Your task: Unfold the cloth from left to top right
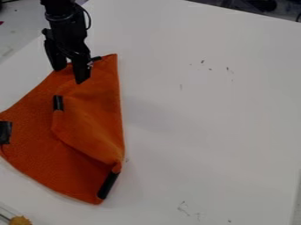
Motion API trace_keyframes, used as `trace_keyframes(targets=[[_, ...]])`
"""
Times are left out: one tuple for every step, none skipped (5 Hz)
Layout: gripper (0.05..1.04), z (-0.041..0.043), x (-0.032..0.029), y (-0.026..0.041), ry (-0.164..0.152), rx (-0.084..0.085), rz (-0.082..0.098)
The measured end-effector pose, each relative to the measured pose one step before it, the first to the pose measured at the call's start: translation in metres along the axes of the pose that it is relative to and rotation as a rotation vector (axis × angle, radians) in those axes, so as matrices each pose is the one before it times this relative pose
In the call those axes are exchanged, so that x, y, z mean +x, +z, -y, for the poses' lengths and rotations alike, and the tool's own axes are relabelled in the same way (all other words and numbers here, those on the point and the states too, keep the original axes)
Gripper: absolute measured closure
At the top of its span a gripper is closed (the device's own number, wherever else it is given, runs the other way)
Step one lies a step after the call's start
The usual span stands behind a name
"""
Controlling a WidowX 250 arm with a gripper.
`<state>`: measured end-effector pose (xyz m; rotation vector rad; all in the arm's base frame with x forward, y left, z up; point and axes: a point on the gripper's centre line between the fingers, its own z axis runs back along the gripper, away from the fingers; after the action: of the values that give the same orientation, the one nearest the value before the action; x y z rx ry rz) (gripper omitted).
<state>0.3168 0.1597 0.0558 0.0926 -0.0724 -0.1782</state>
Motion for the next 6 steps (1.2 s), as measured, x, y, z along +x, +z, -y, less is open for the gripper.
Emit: trace_keyframes(targets=[[0.084,0.00303,-0.00294,-0.01075,0.0022,-0.0221,-0.0221],[0.084,0.0007,-0.01048,-0.01162,0.0355,-0.0248,0.0051],[0.084,-0.01095,-0.0078,-0.00575,0.0342,-0.006,0.0272],[0.084,-0.00179,-0.00494,-0.00539,0.0062,0.0215,-0.0007],[0.084,-0.00293,-0.00819,-0.00472,0.0245,-0.0018,-0.0006],[0.116,0.00006,-0.00241,-0.00271,0.0166,-0.0003,0.0059]])
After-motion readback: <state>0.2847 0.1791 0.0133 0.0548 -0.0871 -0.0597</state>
